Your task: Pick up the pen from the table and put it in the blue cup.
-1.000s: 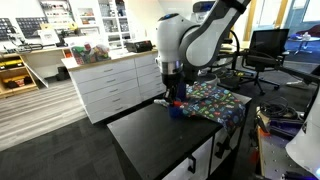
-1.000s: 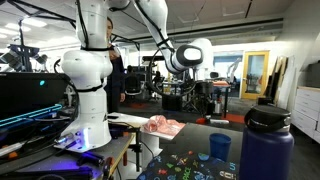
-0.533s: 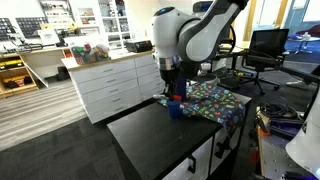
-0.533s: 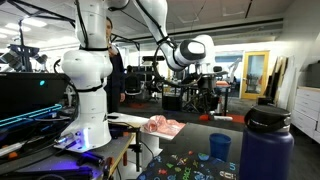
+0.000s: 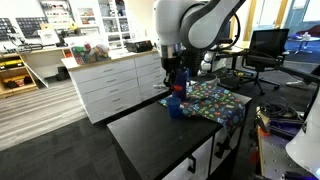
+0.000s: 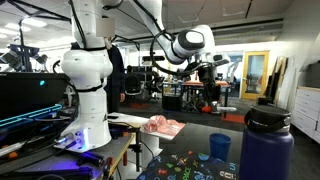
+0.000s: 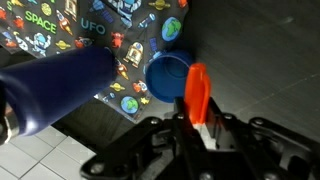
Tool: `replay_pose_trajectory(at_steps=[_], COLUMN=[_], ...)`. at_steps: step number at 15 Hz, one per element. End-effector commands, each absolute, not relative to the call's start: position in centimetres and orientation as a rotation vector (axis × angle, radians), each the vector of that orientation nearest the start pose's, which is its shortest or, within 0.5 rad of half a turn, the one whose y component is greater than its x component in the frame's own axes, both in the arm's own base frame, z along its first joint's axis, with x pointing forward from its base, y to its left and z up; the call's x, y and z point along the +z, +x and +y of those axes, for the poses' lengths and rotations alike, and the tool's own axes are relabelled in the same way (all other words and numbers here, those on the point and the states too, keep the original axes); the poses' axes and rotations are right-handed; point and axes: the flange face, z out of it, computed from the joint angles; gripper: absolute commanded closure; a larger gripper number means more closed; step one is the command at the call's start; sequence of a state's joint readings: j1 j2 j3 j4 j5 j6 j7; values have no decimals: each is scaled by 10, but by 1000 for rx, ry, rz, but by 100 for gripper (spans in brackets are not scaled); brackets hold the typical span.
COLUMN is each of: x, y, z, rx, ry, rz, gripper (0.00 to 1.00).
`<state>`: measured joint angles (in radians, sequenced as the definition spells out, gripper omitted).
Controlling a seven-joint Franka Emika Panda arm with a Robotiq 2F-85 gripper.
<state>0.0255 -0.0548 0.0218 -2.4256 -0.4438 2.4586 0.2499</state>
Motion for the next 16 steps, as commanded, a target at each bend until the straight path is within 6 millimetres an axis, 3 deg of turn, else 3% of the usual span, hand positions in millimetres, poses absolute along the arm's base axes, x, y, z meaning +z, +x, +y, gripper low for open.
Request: replay_pose_trajectory(at_steps=[1, 6, 16], x=[367, 384, 363], y=[466, 452, 444], z=[10, -2, 11], rx=[-120, 92, 544], ry=[-3449, -3518, -3590], rz=[-233, -241, -491], gripper=[92, 92, 92])
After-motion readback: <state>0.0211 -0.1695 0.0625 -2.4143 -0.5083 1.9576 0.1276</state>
